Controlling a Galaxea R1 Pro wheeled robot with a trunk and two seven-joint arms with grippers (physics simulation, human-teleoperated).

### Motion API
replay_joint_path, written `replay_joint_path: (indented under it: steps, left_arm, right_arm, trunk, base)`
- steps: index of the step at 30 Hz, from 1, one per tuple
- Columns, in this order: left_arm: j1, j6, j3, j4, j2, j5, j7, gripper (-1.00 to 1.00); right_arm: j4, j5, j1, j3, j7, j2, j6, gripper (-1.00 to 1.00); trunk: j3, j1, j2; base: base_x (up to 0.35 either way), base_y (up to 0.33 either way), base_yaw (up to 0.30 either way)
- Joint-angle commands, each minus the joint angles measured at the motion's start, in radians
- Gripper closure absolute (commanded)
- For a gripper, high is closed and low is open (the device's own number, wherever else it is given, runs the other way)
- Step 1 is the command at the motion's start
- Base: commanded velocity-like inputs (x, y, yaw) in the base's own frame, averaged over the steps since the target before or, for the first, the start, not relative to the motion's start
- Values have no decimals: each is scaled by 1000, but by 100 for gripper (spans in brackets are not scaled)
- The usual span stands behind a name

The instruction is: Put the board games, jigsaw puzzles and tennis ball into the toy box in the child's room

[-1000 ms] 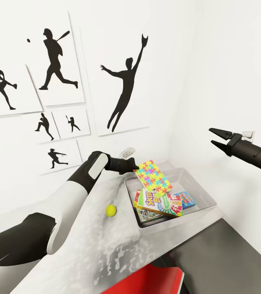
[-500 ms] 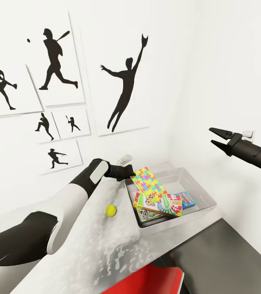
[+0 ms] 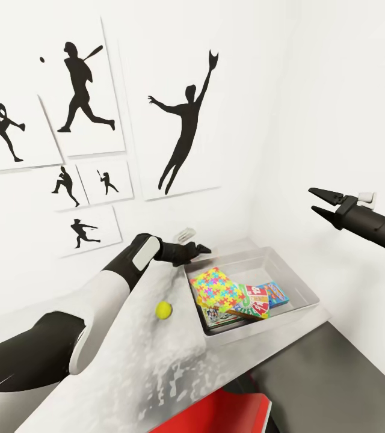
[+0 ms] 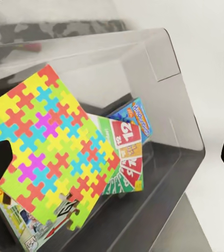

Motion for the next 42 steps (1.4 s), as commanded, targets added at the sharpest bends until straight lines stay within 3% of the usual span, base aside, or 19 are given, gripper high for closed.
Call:
replay_joint_path:
  steps: [1, 5, 7, 8, 9, 10, 11, 13, 14, 19, 21, 24, 26, 32, 36, 42]
  left_arm:
    - [-1, 1, 0, -1, 0, -8, -8, -100]
    - [-1, 3, 1, -16, 0, -7, -27, -100]
    - [-1, 20, 1, -39, 0, -7, -74, -100]
    - [0, 39, 1, -53, 17, -7, -107, -100]
    - [1, 69, 0, -75, 77, -7, -169, -100]
    - [2, 77, 0, -83, 98, -7, -193, -100]
    - [7, 95, -1, -98, 169, -6, -274, -100]
    - [31, 106, -2, -109, 273, -7, -404, -100]
    - [42, 107, -3, -110, 298, -7, -438, -100]
    - [221, 88, -1, -115, 544, -11, -754, -100]
    - [291, 51, -1, -114, 622, -11, -868, -100]
    - [344, 10, -1, -112, 669, -12, -963, -100]
    - [385, -17, -1, -102, 690, -13, -1018, -100]
    - [427, -65, 1, -67, 705, -12, -1058, -100]
    - [433, -73, 6, -62, 710, -12, -1063, -100]
    - [436, -76, 7, -60, 720, -12, -1064, -100]
  right_arm:
    - [0, 11, -1, -1, 10, 0, 4, -100]
    - [0, 10, -1, -1, 10, 0, 4, -100]
    - [0, 10, -1, -1, 10, 0, 4, -100]
    - [0, 10, -1, 0, 10, -1, 4, -100]
    - [0, 9, -1, 0, 11, -1, 4, -100]
    - [0, 9, -1, 0, 12, -1, 4, -100]
    - [0, 8, -1, 0, 13, -1, 4, -100]
    - [-1, 7, 0, 0, 17, -1, 4, -100]
    - [-2, 6, 0, 0, 18, 0, 4, -100]
    - [-27, -5, 45, -1, 35, -3, 4, -100]
    - [-34, -28, 91, -1, 57, -8, 4, -100]
    - [-37, -50, 151, -1, 90, -10, 4, -100]
    - [-39, -60, 222, -5, 134, -11, 4, -100]
    - [-42, -63, 399, -64, 313, -2, 4, -100]
    - [-44, -57, 512, -82, 419, 8, 4, -100]
    - [-58, -53, 561, -91, 450, 27, -16, -100]
  trunk:
    - [-2, 1, -2]
    - [-2, 1, -2]
    - [-2, 1, -2]
    - [-2, 1, -2]
    - [-2, 1, -2]
    - [-2, 1, -2]
    - [-2, 1, -2]
    - [-2, 1, -2]
    - [-2, 1, -2]
    - [-2, 1, -2]
    - [-2, 1, -2]
    - [-2, 1, -2]
    - [-2, 1, -2]
    - [-2, 1, -2]
    - [-2, 1, -2]
    - [2, 1, -2]
  base:
    - [0, 0, 0]
    - [0, 0, 0]
    - [0, 0, 0]
    - [0, 0, 0]
    - [0, 0, 0]
    - [0, 0, 0]
    - [0, 0, 0]
    - [0, 0, 0]
    - [0, 0, 0]
    - [-9, 0, 0]
    - [-101, 0, 0]
    - [-104, 0, 0]
    - [-43, 0, 0]
    - [-34, 4, 0]
    - [-178, 101, 0]
    - [-110, 56, 0]
